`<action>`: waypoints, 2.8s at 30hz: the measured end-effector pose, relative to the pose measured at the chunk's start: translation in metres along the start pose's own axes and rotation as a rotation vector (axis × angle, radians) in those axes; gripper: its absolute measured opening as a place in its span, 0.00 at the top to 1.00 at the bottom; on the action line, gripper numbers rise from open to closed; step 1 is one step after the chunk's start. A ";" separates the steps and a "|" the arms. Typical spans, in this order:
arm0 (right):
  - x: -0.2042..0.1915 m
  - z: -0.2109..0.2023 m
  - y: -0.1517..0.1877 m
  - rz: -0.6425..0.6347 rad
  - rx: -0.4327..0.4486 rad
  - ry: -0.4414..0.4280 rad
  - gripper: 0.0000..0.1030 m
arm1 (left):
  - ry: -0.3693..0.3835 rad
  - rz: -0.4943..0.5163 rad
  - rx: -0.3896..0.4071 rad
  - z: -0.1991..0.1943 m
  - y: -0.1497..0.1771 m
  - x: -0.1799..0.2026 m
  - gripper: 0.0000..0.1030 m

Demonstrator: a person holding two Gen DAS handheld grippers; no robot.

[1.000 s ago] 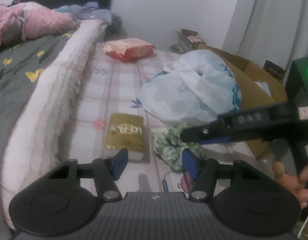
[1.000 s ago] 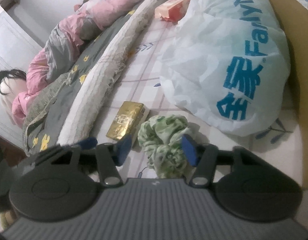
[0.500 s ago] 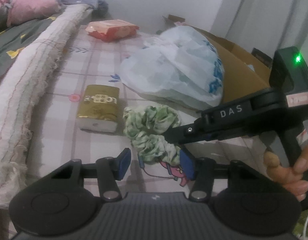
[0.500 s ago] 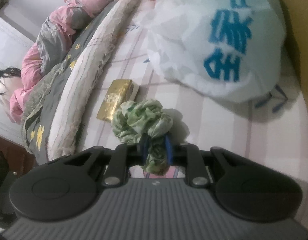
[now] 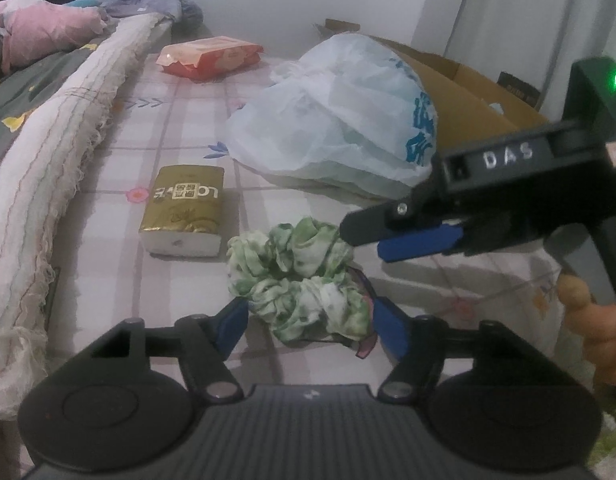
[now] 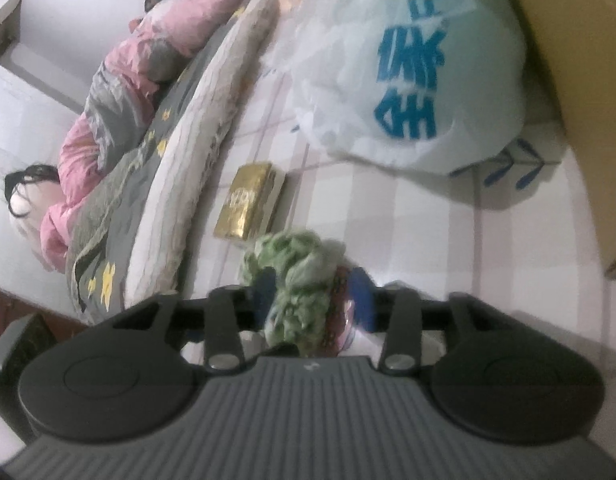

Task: Organize soft objects
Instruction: 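Carry the green scrunchie with the right tool into the box and release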

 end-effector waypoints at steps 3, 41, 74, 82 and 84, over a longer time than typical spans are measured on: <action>-0.001 0.007 -0.005 -0.003 -0.006 -0.002 0.51 | -0.020 0.003 -0.022 0.005 0.002 -0.002 0.28; -0.036 0.002 -0.011 0.002 0.025 -0.115 0.78 | -0.024 -0.004 0.161 -0.027 -0.031 0.003 0.85; 0.136 -0.223 -0.086 0.169 0.514 0.014 0.78 | 0.339 0.423 0.159 0.071 -0.170 0.220 0.85; 0.220 -0.229 -0.087 0.250 0.508 0.127 0.78 | 0.418 0.425 0.016 0.149 -0.178 0.256 0.85; 0.234 -0.227 -0.087 0.263 0.505 0.150 0.78 | 0.427 0.421 -0.010 0.160 -0.174 0.261 0.85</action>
Point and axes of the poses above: each gripper's, at about its wrist camera, not at the fingertips, and z roughly the way its jaws point, x to its right, y to its underside, the point moved 7 cm from there along z, roughly the way its jaws point, and after that the axes turned 13 degrees about y, right-handed, at the moved point
